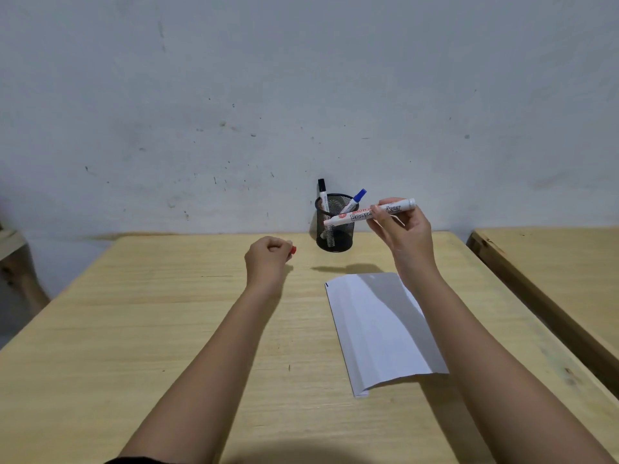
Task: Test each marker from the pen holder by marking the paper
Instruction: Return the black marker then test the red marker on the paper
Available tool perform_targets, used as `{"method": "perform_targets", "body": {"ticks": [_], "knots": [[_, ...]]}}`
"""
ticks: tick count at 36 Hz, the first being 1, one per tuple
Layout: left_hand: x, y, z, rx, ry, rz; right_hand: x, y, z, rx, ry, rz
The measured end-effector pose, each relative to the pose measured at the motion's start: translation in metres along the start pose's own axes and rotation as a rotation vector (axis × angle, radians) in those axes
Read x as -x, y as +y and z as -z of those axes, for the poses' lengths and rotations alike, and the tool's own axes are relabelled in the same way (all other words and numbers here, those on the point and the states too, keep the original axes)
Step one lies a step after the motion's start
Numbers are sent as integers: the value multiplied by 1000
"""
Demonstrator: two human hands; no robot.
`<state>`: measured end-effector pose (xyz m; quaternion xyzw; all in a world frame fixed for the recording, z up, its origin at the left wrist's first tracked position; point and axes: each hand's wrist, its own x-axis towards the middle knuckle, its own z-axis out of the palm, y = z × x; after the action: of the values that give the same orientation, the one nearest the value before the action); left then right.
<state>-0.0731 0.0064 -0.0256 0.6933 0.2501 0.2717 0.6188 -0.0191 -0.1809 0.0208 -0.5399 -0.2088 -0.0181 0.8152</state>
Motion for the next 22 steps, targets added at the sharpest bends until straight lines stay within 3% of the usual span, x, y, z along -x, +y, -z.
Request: {"method": "perform_targets", "body": {"ticks": [3, 9, 17, 19, 22], "knots": [[0, -7, 0, -243, -22, -136, 0, 7, -1, 28, 15, -36], [-14, -23, 3, -576, -192, -219, 1, 18, 3, 77, 73, -98], [-20, -34, -2, -658, -288, -215, -4, 20, 7, -89, 106, -196], [-17, -34, -3, -655, -241, -254, -3, 18, 6, -117, 76, -187], [-2, -28, 0, -571, -27, -353, -2, 18, 5, -91, 45, -144]]}}
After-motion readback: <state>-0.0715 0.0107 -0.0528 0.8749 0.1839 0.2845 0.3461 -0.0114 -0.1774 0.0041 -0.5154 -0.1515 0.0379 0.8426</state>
